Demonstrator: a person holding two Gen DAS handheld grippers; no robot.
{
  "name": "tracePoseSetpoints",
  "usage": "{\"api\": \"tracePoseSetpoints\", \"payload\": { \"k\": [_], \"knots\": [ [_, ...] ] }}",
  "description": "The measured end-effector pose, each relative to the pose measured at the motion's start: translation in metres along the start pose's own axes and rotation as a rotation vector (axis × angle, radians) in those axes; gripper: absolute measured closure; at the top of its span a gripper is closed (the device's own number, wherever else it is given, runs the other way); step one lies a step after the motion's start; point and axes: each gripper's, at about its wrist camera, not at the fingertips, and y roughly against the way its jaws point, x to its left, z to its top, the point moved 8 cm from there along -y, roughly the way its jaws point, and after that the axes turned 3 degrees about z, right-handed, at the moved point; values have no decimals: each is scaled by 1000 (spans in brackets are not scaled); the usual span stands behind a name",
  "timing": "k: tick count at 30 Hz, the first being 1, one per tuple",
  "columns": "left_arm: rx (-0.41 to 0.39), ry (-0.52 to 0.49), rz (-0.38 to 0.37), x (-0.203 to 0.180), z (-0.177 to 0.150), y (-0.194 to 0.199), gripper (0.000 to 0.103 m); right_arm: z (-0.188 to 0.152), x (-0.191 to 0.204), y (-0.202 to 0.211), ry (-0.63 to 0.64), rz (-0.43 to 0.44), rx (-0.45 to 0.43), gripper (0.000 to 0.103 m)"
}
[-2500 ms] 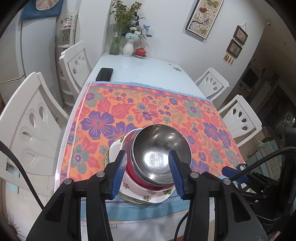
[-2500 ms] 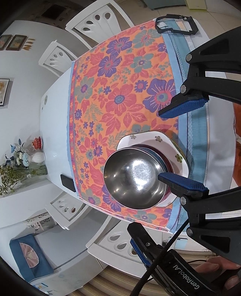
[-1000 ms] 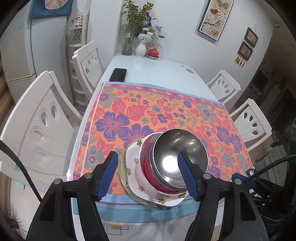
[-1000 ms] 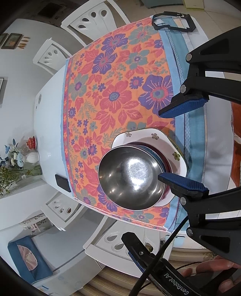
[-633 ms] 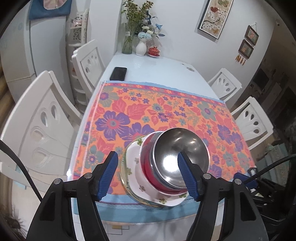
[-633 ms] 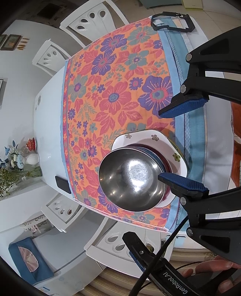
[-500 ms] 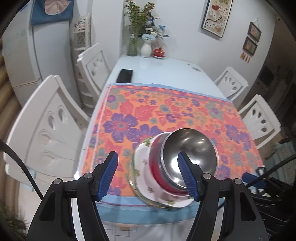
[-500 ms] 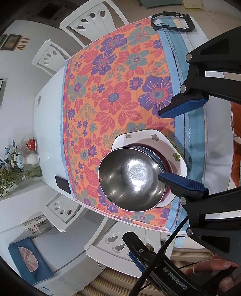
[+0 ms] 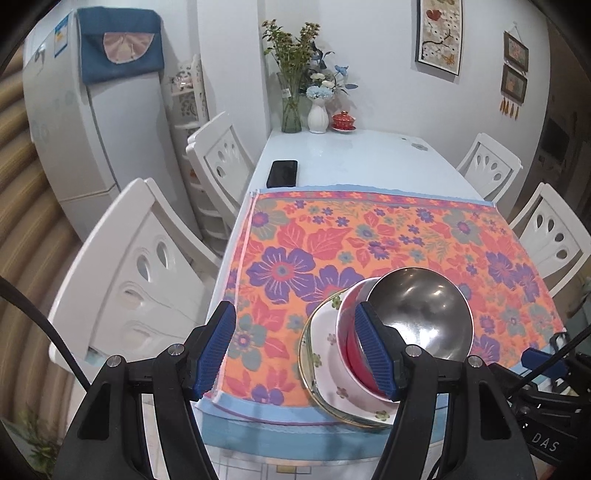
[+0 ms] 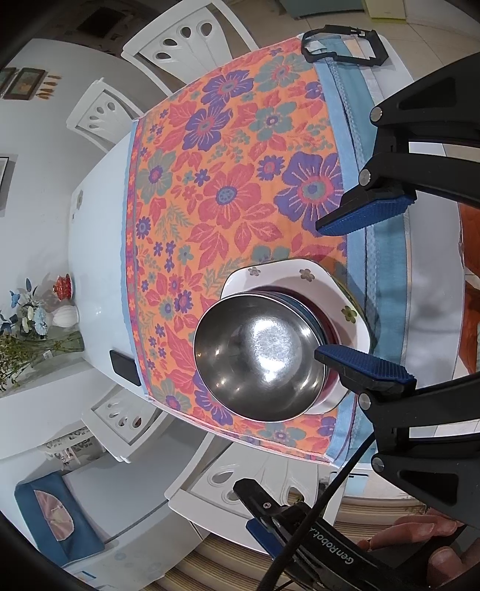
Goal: Organize plates and bowls
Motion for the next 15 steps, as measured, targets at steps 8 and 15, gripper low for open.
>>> {"api": "tracePoseSetpoints", "payload": {
  "k": [8,15],
  "knots": [
    [-17,-28,25,0,3,5,30,-4,-1,1,-11,-1,4,44],
    [-12,-36,23,0,2,5,29,-4,-1,1,-9,0,5,44]
  ]
}}
